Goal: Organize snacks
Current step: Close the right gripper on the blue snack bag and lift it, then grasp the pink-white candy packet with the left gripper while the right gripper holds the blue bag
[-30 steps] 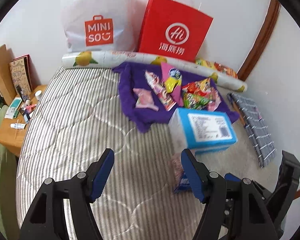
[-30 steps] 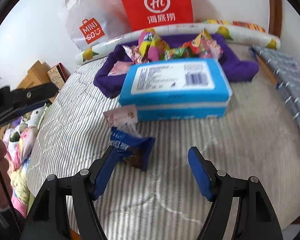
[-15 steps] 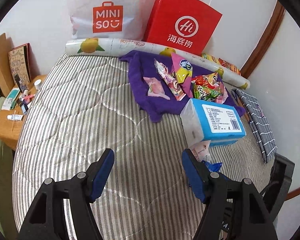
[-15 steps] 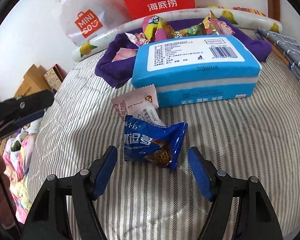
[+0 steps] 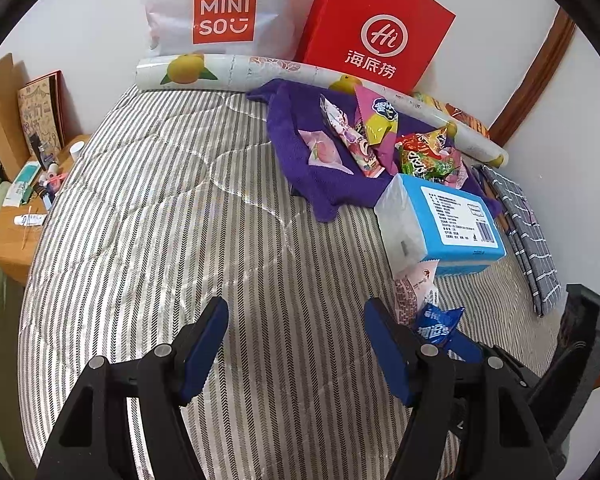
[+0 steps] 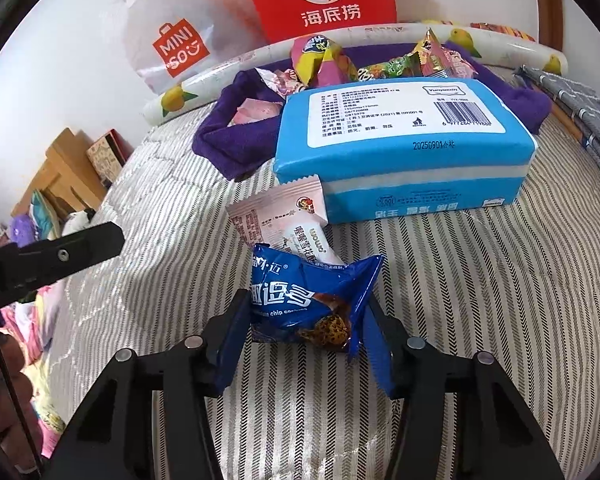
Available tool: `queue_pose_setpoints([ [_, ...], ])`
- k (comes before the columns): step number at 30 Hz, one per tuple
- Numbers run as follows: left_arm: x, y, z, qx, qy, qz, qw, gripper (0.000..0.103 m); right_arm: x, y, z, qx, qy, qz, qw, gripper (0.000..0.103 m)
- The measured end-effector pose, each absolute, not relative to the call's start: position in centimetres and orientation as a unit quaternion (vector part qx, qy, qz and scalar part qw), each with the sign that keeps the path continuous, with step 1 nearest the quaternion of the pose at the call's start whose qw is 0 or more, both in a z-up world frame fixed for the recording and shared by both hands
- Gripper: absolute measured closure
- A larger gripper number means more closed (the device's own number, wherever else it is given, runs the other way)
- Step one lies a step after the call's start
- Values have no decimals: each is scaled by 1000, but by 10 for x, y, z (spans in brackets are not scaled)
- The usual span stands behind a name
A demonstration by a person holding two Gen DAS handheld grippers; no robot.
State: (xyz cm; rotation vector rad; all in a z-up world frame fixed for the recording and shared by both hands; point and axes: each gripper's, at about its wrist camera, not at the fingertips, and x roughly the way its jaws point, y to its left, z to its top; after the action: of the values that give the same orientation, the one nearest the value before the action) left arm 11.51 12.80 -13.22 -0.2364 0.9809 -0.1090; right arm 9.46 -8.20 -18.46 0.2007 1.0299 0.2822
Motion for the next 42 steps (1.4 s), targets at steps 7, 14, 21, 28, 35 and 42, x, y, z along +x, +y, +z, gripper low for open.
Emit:
queue_pose_setpoints([
  [7,111,115,-131,-104,471,-54,875,35,84,-97,-168,78,473,131,868,50],
  [14,110,85,-140,-98,482,-71,868,35,78,-137,-164,72,468,95,876,50],
  [21,115,48,-145,-86,490,-91,863,35,80,-184,-166,80,464,61,880,50],
  [28,127,23,-156,-97,505,-88,853,35,80,-211,-171,94,465,52,879,50],
  [35,139,6,-168,-99,519,-62,847,35,73,-216,-169,70,449,45,889,50],
  [42,145,-2,-175,-121,523,-50,843,36,68,-214,-169,51,443,54,893,50],
])
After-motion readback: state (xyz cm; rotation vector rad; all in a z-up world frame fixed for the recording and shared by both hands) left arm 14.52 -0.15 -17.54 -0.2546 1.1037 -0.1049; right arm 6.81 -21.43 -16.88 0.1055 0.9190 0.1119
